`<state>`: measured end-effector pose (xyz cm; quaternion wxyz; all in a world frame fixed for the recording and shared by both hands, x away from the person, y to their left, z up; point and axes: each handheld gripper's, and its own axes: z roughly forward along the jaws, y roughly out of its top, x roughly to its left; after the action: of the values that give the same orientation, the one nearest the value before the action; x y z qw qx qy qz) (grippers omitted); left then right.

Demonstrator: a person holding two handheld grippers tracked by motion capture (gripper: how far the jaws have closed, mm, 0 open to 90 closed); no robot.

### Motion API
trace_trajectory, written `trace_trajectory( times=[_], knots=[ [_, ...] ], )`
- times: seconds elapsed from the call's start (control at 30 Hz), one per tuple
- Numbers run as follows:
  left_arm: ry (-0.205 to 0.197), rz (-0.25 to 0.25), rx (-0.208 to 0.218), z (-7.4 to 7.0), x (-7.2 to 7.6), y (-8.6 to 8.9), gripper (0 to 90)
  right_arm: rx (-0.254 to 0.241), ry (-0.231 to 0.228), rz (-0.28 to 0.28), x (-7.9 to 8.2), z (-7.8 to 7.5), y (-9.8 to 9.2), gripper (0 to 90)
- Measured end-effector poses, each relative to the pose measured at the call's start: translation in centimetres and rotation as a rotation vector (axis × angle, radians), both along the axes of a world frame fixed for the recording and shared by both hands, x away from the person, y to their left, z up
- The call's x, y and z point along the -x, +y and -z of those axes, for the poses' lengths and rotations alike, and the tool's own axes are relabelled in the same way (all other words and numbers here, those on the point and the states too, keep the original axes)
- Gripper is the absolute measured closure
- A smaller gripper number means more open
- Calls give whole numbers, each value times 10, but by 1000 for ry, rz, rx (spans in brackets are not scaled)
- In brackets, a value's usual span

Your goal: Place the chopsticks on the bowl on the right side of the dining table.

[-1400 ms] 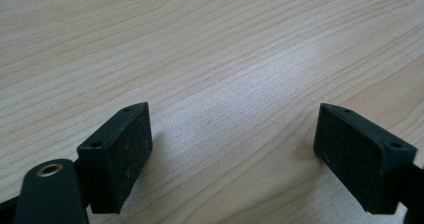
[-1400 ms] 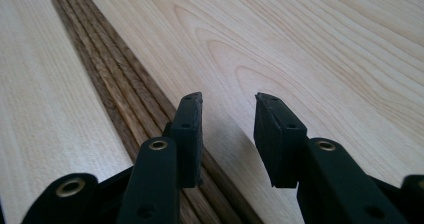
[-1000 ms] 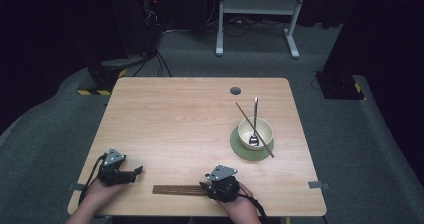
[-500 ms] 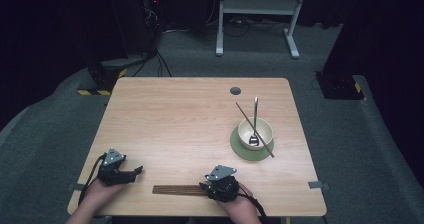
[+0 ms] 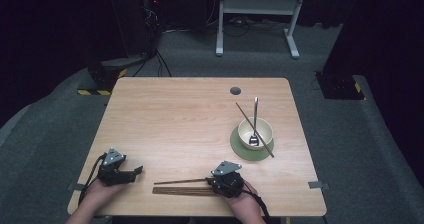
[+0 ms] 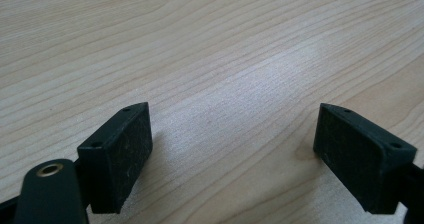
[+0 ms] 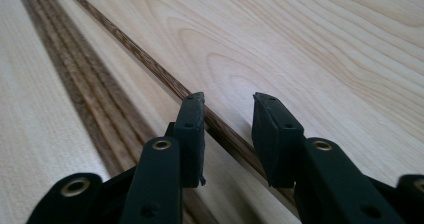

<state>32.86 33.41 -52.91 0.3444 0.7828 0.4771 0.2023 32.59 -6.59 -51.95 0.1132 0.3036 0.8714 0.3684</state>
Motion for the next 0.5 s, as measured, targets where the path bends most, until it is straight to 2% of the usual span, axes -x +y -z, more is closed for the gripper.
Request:
trace_trajectory(
  times=[0.13, 0.17, 0.4, 0.5],
  knots=[
    [2, 0, 6, 0, 0, 1, 157, 0, 0, 9, -4, 0, -6, 720],
    [1, -1, 3, 0, 0, 0, 157, 6, -4, 19, -5, -1, -8, 756],
    [0, 0, 2, 0, 0, 0, 157, 11, -11, 50, -12, -2, -18, 801],
    [2, 0, 6, 0, 0, 1, 157, -2, -7, 68, -15, -2, -25, 825]
  ],
)
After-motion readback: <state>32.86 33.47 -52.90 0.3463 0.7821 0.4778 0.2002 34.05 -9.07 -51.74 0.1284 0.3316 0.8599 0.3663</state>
